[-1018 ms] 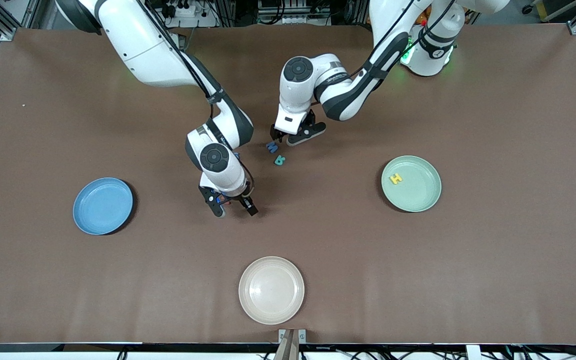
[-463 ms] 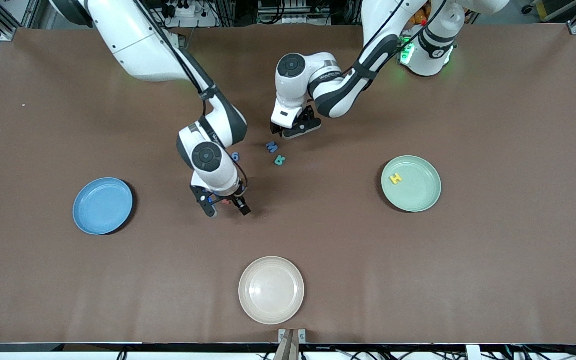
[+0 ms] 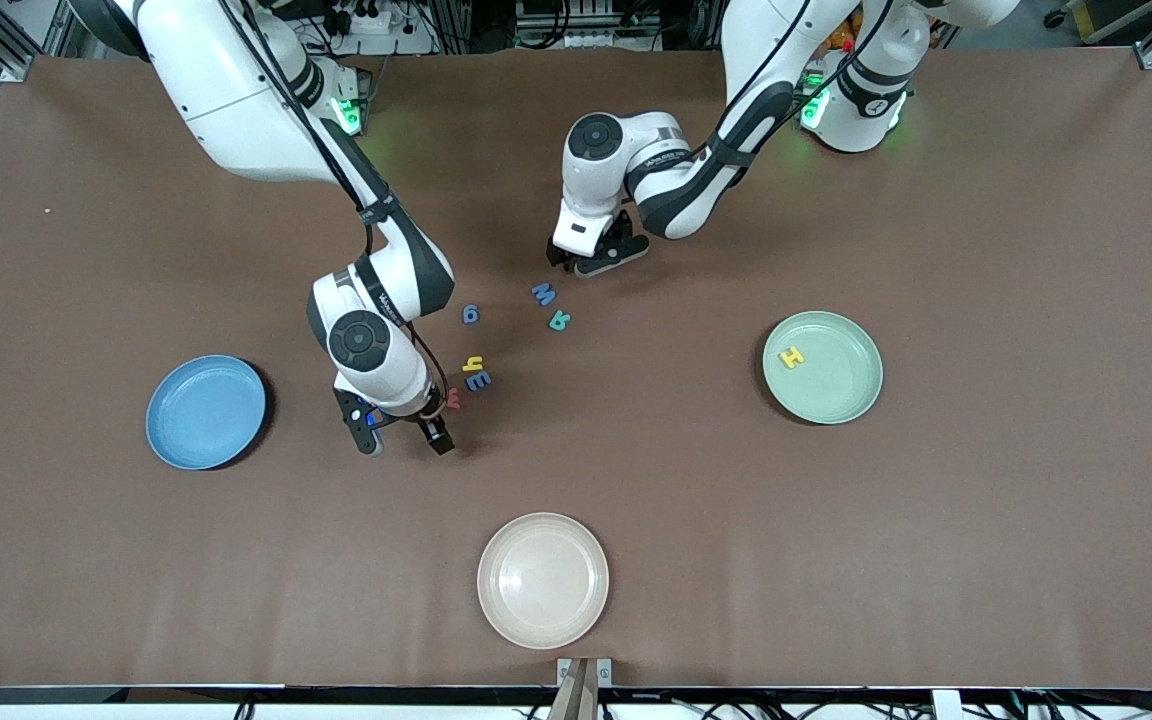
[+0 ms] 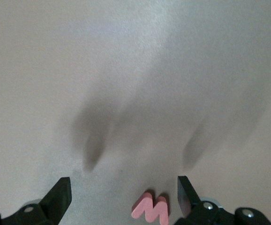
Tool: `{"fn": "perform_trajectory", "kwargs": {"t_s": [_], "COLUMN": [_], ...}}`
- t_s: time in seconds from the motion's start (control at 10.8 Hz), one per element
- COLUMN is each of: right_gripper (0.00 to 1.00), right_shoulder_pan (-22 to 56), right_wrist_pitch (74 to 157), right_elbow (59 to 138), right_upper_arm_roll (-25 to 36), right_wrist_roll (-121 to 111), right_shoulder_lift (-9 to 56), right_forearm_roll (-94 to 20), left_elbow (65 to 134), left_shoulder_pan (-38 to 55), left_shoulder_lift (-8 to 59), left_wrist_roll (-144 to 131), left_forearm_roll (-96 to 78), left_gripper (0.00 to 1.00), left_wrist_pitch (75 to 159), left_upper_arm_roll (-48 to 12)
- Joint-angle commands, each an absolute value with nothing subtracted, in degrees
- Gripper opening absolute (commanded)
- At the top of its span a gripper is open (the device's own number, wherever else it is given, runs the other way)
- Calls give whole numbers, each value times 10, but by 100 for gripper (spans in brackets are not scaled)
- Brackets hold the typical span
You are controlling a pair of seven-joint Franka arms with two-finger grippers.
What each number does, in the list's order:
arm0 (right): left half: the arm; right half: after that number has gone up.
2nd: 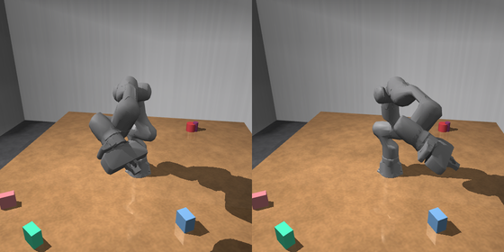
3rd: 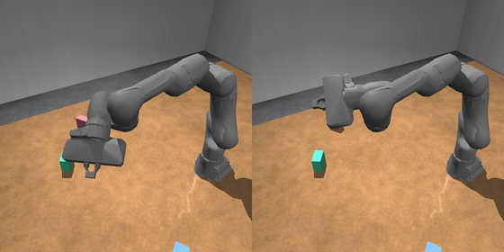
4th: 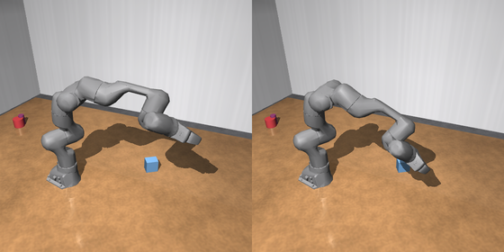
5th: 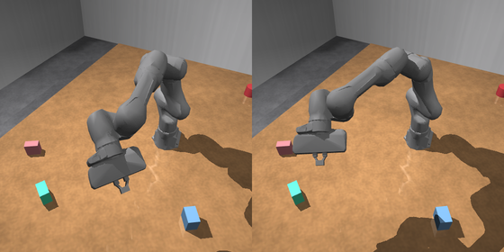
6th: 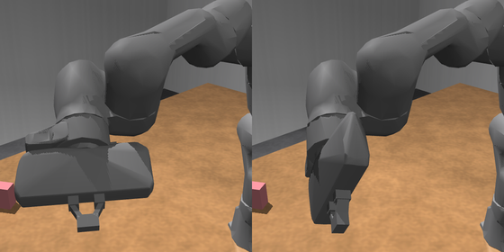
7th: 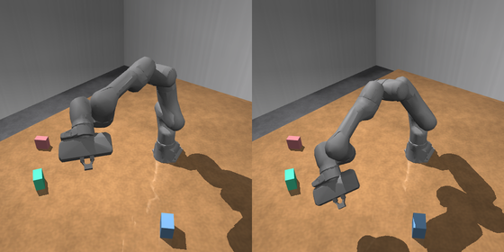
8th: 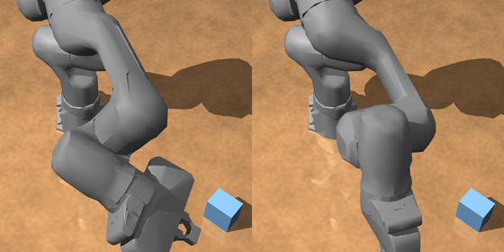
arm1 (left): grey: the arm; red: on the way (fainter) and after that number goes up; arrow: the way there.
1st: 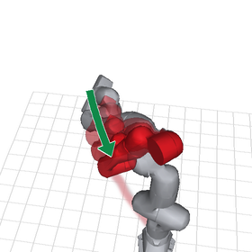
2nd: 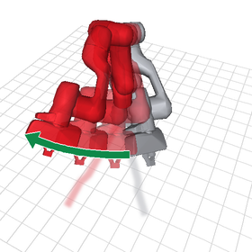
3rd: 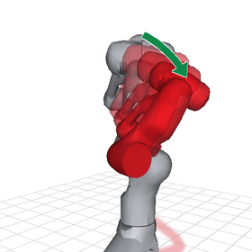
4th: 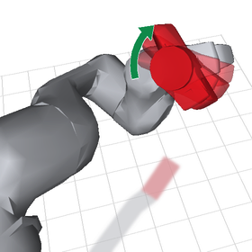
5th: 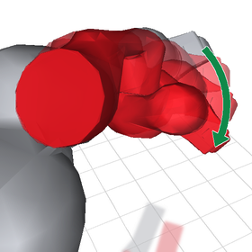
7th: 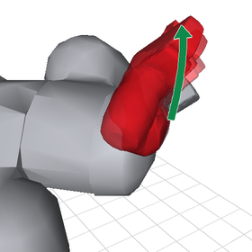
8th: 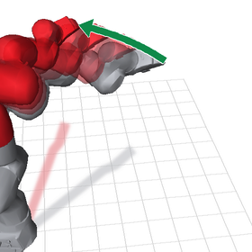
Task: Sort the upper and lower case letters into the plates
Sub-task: 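Move the left gripper to the pink q while the right gripper lowers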
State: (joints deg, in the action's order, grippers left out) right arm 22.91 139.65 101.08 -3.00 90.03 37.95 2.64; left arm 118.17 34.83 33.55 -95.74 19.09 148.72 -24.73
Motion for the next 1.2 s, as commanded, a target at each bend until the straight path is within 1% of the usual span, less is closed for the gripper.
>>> {"fn": "perform_trajectory", "kwargs": {"t_s": [0.0,0.19,0.28,0.37,0.46,0.65,0.74,1.11], "right_gripper": [100,100,100,100,100,100,100,100], "right_shoulder_pan": [236,245,250,250,250,250,250,251], "right_wrist_pitch": [1403,1403,1405,1412,1414,1417,1417,1419], "right_elbow": [1023,1032,1032,1032,1032,1033,1033,1033], "right_upper_arm_roll": [-34,-34,-34,-34,-34,-33,-33,-33], "right_wrist_roll": [946,965,974,976,976,977,977,989], "right_shoulder_lift": [380,377,379,380,380,380,380,383], "right_forearm_roll": [32,32,32,32,32,32,32,32], "left_elbow": [1191,1193,1192,1193,1192,1191,1191,1184], "left_shoulder_pan": [344,344,344,344,344,344,344,345], "left_shoulder_lift": [332,333,334,334,335,336,336,337], "left_wrist_roll": [-981,-989,-989,-992,-1010,-1022,-1022,-1043], "left_forearm_roll": [213,213,214,234,245,259,259,259], "left_gripper": [100,100,98,84,75,73,67,67], "left_wrist_pitch": [1499,1500,1500,1500,1500,1500,1500,1500], "left_upper_arm_roll": [-250,-248,-247,-247,-247,-247,-247,-249]}}
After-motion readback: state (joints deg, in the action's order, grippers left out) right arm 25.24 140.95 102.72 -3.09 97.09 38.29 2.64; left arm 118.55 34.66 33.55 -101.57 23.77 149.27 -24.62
